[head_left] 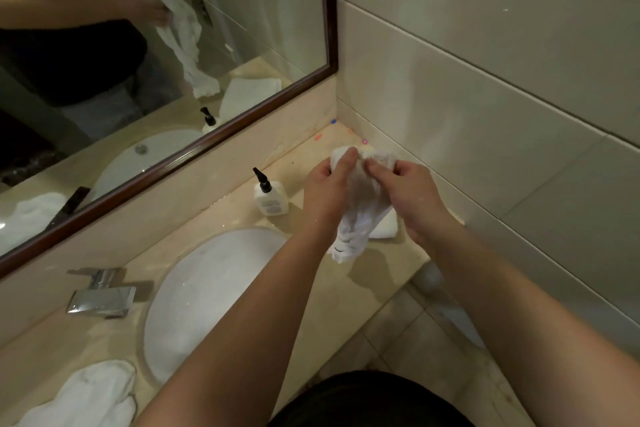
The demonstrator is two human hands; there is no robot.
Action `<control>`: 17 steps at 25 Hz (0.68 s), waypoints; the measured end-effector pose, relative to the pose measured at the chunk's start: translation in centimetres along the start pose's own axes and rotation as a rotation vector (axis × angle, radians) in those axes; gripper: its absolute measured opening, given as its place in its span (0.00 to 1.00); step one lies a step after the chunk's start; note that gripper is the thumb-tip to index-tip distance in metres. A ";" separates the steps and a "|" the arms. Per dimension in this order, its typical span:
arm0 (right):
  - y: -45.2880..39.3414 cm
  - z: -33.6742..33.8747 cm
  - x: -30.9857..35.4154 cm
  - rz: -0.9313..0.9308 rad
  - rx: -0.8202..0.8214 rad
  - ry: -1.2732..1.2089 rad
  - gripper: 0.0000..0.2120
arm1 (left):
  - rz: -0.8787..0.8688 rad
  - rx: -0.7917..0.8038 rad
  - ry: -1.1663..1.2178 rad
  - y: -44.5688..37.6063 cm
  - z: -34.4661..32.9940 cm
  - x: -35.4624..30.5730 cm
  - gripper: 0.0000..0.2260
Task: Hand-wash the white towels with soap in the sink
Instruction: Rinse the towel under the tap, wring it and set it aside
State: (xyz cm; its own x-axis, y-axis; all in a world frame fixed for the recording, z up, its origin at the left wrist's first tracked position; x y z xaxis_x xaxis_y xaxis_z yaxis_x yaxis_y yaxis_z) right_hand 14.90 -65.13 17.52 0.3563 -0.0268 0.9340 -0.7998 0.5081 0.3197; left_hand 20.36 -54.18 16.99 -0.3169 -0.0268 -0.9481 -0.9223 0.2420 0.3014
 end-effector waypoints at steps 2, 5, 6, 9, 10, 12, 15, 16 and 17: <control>0.0 0.6 0.4 0.089 -0.146 -0.027 0.15 | 0.018 -0.008 0.000 -0.5 0.5 -0.6 0.13; 0.4 1.7 0.7 0.110 -0.260 -0.182 0.12 | 0.010 0.014 0.023 -1.5 2.0 -1.4 0.13; 0.7 1.7 0.8 0.102 -0.239 -0.191 0.12 | -0.005 0.045 -0.008 -1.6 2.2 -1.5 0.11; 1.4 1.1 0.4 0.036 -0.130 -0.110 0.21 | -0.037 0.094 -0.088 -0.9 1.6 -1.2 0.08; 1.4 0.9 0.1 0.016 -0.124 -0.086 0.22 | -0.055 0.102 -0.126 -0.7 1.4 -1.0 0.12; 1.3 1.1 -0.2 0.005 -0.204 -0.078 0.25 | -0.111 0.123 -0.236 -0.6 1.4 -0.8 0.20; 1.6 2.3 -0.5 0.015 -0.384 -0.151 0.27 | -0.168 0.093 -0.406 -1.7 2.3 -0.7 0.21; 1.8 2.7 -0.6 0.030 -0.410 -0.160 0.23 | -0.183 0.077 -0.422 -2.0 2.5 -0.6 0.23; 2.1 3.1 -0.8 0.049 -0.422 -0.162 0.17 | -0.204 0.066 -0.426 -2.4 2.6 -0.5 0.24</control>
State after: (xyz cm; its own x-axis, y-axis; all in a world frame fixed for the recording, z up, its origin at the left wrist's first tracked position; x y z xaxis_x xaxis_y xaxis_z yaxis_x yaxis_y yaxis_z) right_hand 11.43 -66.71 17.97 0.2161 -0.1110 0.9700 -0.5353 0.8175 0.2128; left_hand 23.26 -52.26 16.52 0.0003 0.3166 -0.9486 -0.9359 0.3342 0.1112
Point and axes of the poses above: each hand's wrist, its own y-axis away from the middle knuckle, its own z-axis out of the back of the hand, x = y × z, the point moved 1 cm from there along -y, towards the middle knuckle, and after that the axes turned 6 degrees about y, right-handed, at the moved point
